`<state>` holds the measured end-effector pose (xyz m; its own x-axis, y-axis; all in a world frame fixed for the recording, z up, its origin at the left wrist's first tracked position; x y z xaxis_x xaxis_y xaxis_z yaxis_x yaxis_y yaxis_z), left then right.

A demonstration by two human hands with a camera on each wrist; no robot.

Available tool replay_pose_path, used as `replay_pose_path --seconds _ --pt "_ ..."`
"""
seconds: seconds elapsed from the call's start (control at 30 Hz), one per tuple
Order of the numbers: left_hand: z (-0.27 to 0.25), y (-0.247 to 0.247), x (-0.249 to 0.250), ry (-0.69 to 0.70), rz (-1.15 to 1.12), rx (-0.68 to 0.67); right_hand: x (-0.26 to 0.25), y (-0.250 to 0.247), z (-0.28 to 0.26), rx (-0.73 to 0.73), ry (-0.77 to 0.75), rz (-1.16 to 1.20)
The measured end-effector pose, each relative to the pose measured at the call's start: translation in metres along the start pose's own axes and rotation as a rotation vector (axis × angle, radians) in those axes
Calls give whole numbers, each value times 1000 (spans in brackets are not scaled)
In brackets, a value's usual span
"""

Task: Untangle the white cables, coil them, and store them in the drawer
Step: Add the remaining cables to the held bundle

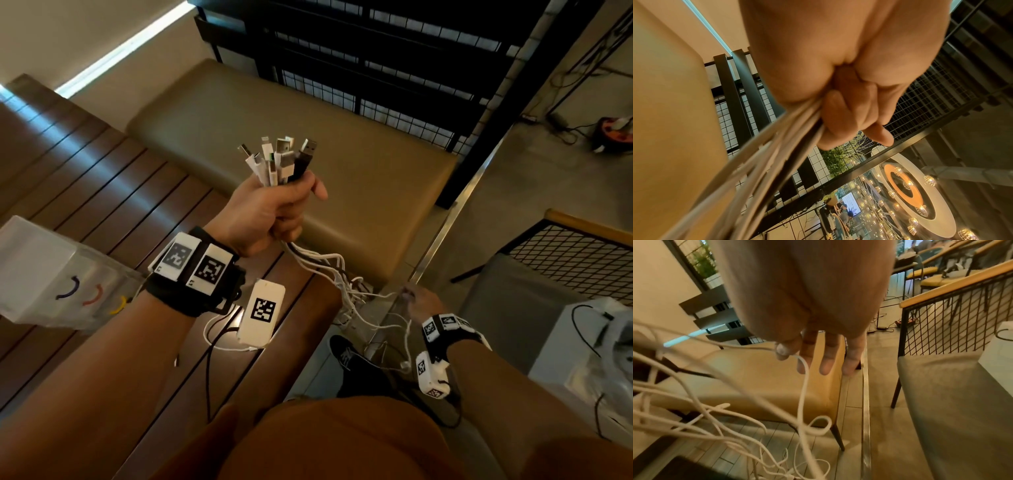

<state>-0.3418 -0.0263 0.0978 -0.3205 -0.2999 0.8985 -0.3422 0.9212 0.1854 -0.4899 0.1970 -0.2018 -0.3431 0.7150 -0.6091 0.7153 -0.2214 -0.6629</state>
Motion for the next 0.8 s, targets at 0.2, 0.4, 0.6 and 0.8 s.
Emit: replay_pose_path --seconds 0.2,0.4,0.6,0.8 --pt "0 6 1 -57 35 -88 0 -11 2 56 -105 54" --pt "4 5 5 -28 2 -65 23 12 11 -135 -79 -94" --pt "15 18 -8 -4 22 -9 -47 -14 18 -121 -180 133" --pt "19 28 -30 -34 164 34 -203 -79 -23 -83 -404 698"
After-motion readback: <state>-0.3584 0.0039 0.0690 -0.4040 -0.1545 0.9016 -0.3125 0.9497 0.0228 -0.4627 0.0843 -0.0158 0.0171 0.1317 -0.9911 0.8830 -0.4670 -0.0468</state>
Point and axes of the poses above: each hand's wrist, its own z-axis towards the middle knuckle, its own y-axis out of the palm, x = y × z, the point moved 8 cm from there along z, towards the middle knuckle, and after that the axes turned 10 degrees about -y, right-handed, at the moved point
